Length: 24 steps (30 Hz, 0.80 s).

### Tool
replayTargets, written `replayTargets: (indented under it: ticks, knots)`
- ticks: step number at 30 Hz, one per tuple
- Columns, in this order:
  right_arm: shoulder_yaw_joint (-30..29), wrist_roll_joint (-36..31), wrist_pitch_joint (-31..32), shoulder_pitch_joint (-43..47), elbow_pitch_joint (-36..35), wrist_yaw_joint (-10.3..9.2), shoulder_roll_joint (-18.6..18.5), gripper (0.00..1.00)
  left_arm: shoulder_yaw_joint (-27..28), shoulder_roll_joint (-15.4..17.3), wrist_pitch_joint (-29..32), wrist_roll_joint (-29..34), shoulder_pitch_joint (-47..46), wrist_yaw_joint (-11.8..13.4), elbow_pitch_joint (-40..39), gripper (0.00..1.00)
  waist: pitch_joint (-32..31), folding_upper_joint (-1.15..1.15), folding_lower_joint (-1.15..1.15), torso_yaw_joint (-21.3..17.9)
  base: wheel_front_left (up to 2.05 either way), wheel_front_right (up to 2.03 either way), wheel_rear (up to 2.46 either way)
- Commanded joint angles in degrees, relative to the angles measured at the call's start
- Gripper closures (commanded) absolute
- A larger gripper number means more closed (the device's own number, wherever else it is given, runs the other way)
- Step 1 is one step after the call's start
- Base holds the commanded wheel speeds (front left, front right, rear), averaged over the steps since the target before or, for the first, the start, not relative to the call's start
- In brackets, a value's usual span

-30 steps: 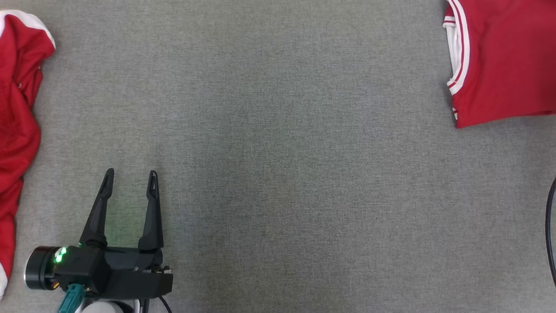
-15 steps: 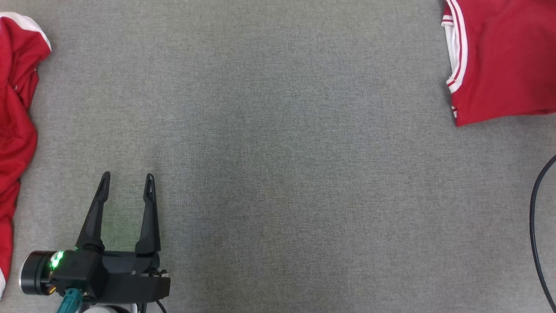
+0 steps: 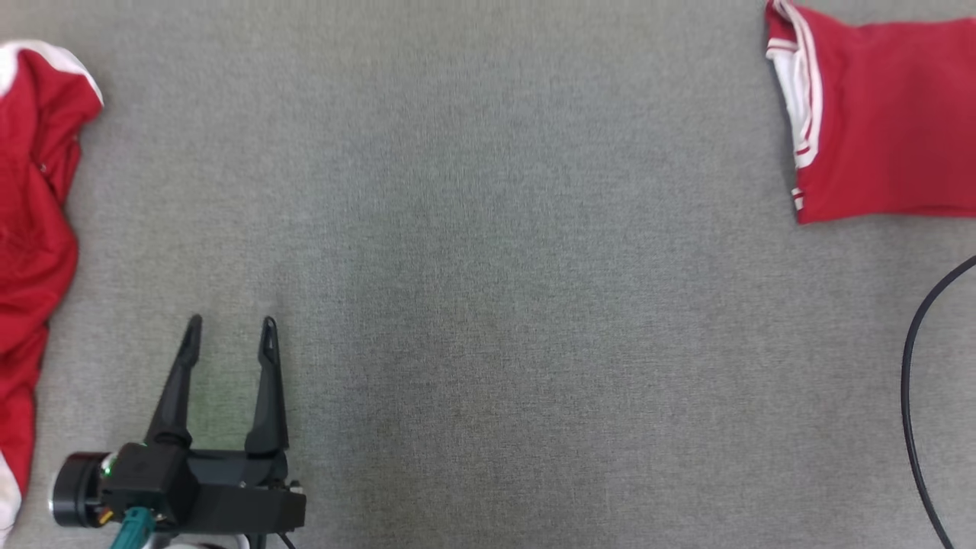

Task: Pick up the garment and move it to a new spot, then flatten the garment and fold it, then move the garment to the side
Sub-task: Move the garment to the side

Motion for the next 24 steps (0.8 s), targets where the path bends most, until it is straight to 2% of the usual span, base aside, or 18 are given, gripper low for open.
replayTargets:
  ticks: [1, 11, 18, 24]
  knots:
    - [-0.4, 1.3, -0.9, 2.1, -1.1, 0.01, 0.7, 0.0, -0.2, -0.3, -0.5, -0.9, 1.1, -0.1, 0.9, 0.0, -2.0, 0.0, 0.0, 0.0, 0.0, 0.0, 0.0]
    - [-4.0, 5.6, -2.3, 10.0, -11.0, 0.02, 4.5, 0.0, 0.3, -1.0, -1.3, -2.6, 3.7, 0.3, 5.3, 0.0, -8.5, 0.0, 0.0, -2.4, 0.0, 0.0, 0.0]
    - [-10.6, 3.1, -2.3, 21.7, -19.8, 0.01, 8.4, 0.0, 0.4, -1.4, -1.4, -3.9, 5.2, -0.3, 7.7, 0.0, -13.9, 0.0, 0.0, -2.5, 0.0, 0.0, 0.0]
    - [-16.0, -2.5, -2.4, 32.4, -27.4, 0.01, 13.4, 0.0, 0.6, -1.9, -1.5, -4.3, 6.5, -0.7, 8.1, 0.0, -16.7, 0.0, 0.0, -2.0, 0.0, 0.0, 0.0]
